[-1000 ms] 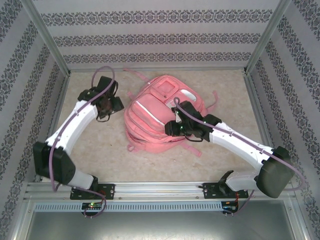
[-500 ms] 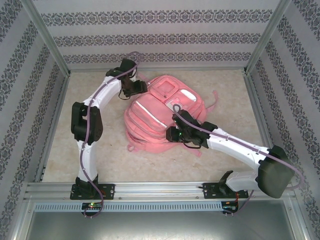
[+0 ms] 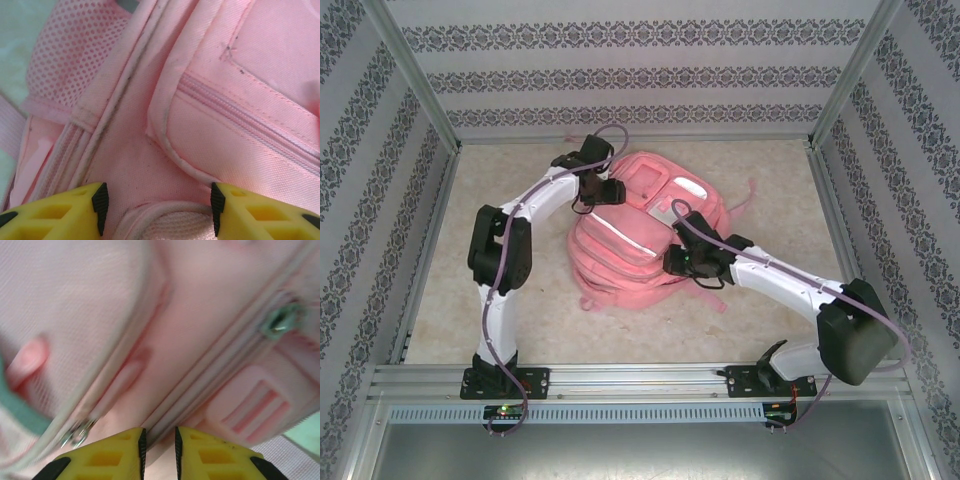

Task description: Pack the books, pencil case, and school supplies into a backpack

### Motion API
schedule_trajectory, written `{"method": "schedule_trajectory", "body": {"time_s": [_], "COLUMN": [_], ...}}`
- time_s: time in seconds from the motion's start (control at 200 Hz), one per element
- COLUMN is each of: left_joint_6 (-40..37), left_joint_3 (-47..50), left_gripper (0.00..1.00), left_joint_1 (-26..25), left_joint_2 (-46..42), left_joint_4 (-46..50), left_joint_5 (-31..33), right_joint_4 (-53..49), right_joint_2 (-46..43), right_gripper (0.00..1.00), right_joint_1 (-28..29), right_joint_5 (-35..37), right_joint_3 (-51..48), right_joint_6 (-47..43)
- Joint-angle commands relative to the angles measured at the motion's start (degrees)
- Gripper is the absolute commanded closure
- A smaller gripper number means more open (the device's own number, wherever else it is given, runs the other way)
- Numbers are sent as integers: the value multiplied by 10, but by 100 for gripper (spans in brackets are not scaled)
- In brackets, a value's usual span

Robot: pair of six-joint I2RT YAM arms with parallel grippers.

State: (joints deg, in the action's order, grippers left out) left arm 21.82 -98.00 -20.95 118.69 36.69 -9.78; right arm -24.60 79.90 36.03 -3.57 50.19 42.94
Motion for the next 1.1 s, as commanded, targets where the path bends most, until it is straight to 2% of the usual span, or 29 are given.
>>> {"method": "schedule_trajectory", "body": {"time_s": [0.0, 0.35, 0.53, 0.704, 0.829, 0.899, 1.094], "left_joint_6": [31, 148, 219, 262, 302, 350, 436], "left_joint_3": [100, 357, 413, 416, 392, 380, 363], "left_gripper": [44, 45, 45, 46, 46, 46, 47], "left_joint_1": [0, -33, -83, -123, -153, -168, -191], "left_joint_2": [-18, -220, -301, -311, -283, -268, -231], "left_joint_4": [77, 33, 11, -13, -40, -44, -109], "left_joint_5": [49, 56, 38, 40, 38, 53, 60], "right_joint_4": [-7, -32, -77, -135, -160, -170, -164], "right_joint_2": [34, 222, 345, 427, 438, 424, 330], "right_gripper": [76, 76, 76, 75, 74, 73, 74], "right_joint_1": [-38, -124, -146, -158, -163, -163, -152], "right_joint_5": [7, -22, -36, -47, -62, -68, -87], "right_joint_3": [17, 201, 369, 531, 600, 611, 538], "right_joint_6": [-51, -156, -192, -219, -224, -225, -216]}}
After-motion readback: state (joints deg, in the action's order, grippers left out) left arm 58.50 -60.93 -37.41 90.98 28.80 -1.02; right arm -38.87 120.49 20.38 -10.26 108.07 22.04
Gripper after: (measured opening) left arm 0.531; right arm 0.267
